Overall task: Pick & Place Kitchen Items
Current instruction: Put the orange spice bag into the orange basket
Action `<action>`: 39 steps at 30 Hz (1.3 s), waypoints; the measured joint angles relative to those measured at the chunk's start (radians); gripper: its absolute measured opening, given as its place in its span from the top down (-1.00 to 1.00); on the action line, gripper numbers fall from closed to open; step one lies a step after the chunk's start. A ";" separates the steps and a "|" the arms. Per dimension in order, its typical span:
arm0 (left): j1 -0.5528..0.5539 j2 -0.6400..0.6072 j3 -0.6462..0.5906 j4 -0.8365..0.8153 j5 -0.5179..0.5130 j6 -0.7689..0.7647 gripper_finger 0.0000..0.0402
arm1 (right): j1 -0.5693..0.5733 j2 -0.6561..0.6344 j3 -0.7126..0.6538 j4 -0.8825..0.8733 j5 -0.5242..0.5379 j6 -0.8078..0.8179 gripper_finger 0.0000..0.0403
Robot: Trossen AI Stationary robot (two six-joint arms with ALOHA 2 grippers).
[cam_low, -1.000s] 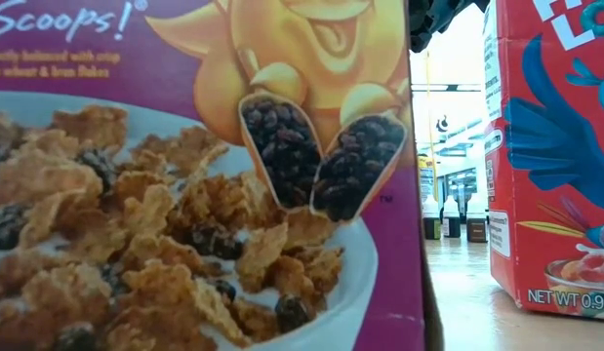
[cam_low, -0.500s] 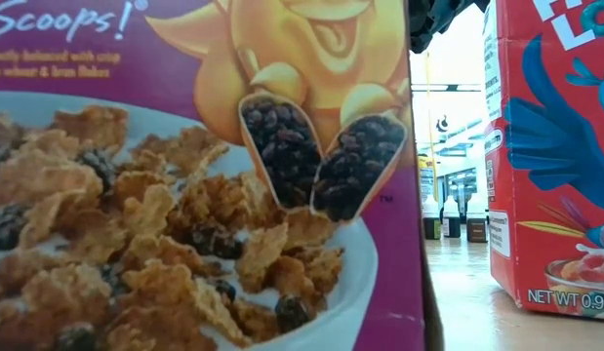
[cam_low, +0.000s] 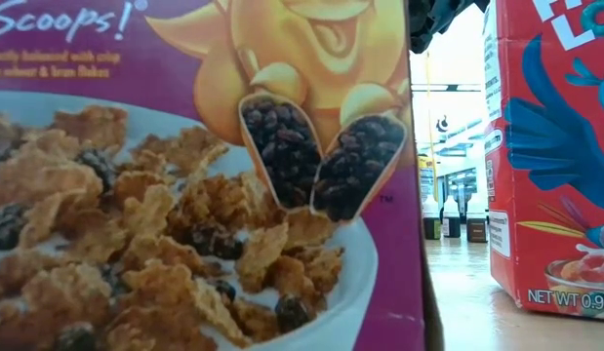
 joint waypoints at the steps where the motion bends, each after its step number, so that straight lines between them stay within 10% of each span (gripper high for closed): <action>1: -0.014 -0.031 0.000 -0.018 -0.021 -0.009 -0.27 | 0.000 0.000 0.000 0.000 0.000 -0.001 -0.26; 20: -0.279 -0.368 0.000 -0.517 -0.800 -0.309 -0.27 | 0.000 0.000 0.000 -0.007 0.000 -0.023 -0.26; 39: -0.137 -0.368 0.000 -1.003 -0.757 -0.866 -0.27 | 0.000 0.000 0.000 -0.007 0.000 -0.024 -0.26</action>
